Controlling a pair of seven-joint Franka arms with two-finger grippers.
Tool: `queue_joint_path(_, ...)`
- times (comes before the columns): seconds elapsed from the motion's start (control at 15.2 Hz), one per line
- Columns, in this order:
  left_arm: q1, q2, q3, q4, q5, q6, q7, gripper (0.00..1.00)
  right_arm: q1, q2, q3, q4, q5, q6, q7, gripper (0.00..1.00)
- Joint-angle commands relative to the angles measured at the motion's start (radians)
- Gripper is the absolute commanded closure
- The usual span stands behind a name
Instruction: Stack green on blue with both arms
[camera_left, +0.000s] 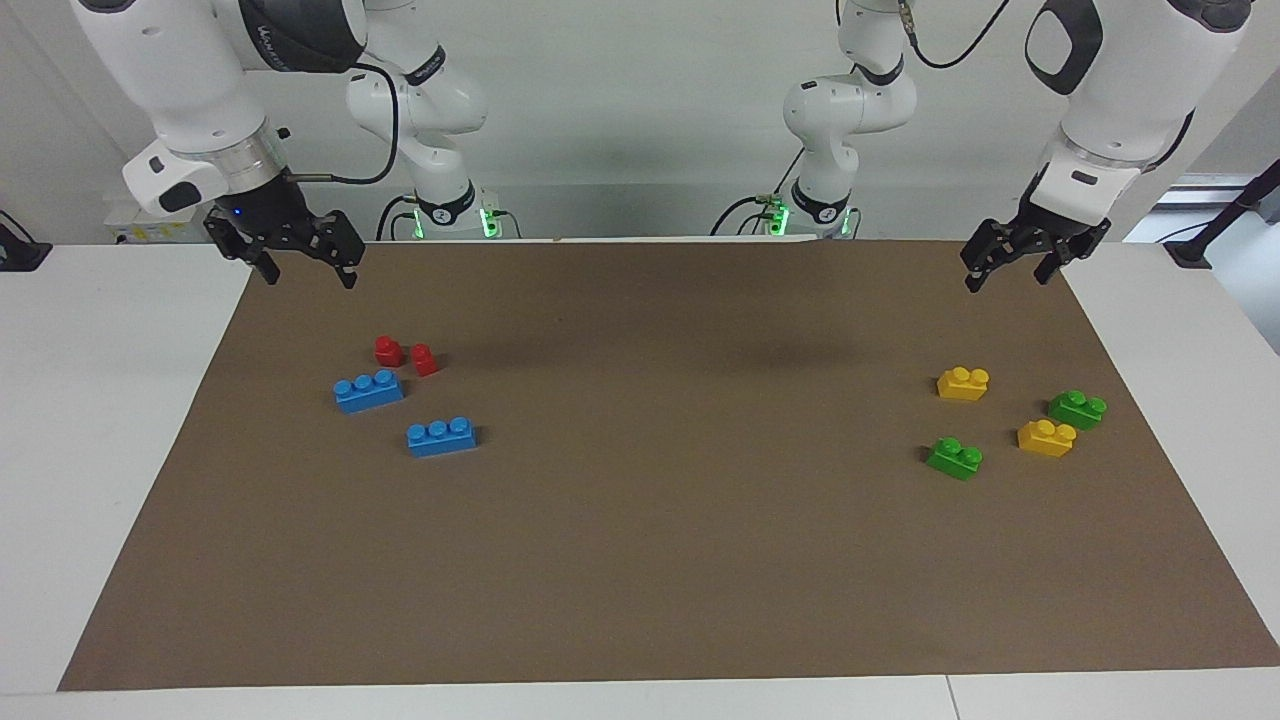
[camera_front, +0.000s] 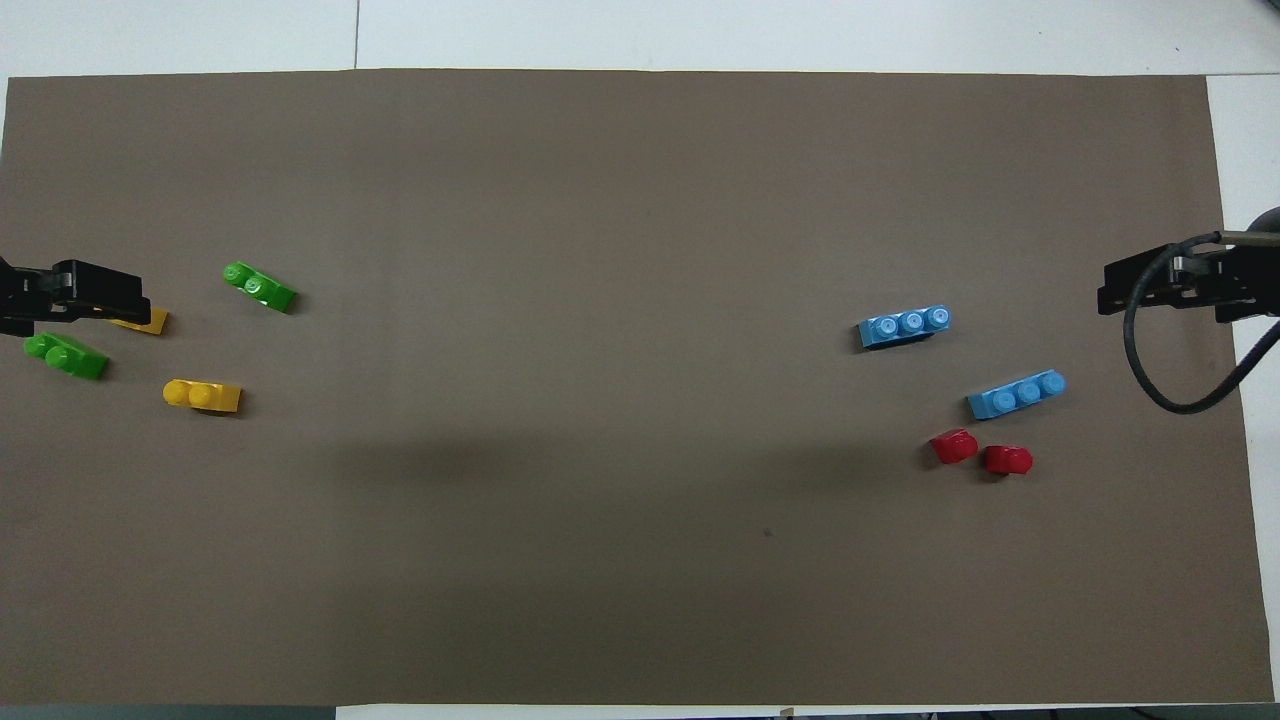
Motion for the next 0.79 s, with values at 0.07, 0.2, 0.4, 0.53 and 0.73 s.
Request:
queue_joint_path(0.07,0.001,-0.007,-0.002,0.010,-0.009,-0.023,0.013,0.00,-0.003,0.000,0.006,0.011,-0.006,-0.020,0.020,0.00)
queue_joint_path(0.2,0.001,-0.009,-0.002,0.010,-0.009,-0.023,0.014,0.00,-0.004,-0.001,0.004,0.008,-0.006,-0.020,0.016,0.00)
queue_joint_path(0.4,0.001,-0.007,-0.002,0.010,-0.009,-0.023,0.013,0.00,-0.009,-0.011,0.004,-0.013,-0.006,-0.004,0.022,0.00)
queue_joint_path(0.53,0.001,-0.009,-0.002,0.010,-0.009,-0.021,0.013,0.00,-0.011,-0.011,0.004,-0.019,-0.003,0.030,0.049,0.00)
queue_joint_path(0.73,0.003,-0.010,-0.001,0.007,-0.011,-0.015,0.007,0.00,-0.017,0.005,0.003,-0.039,0.075,0.104,0.337,0.00)
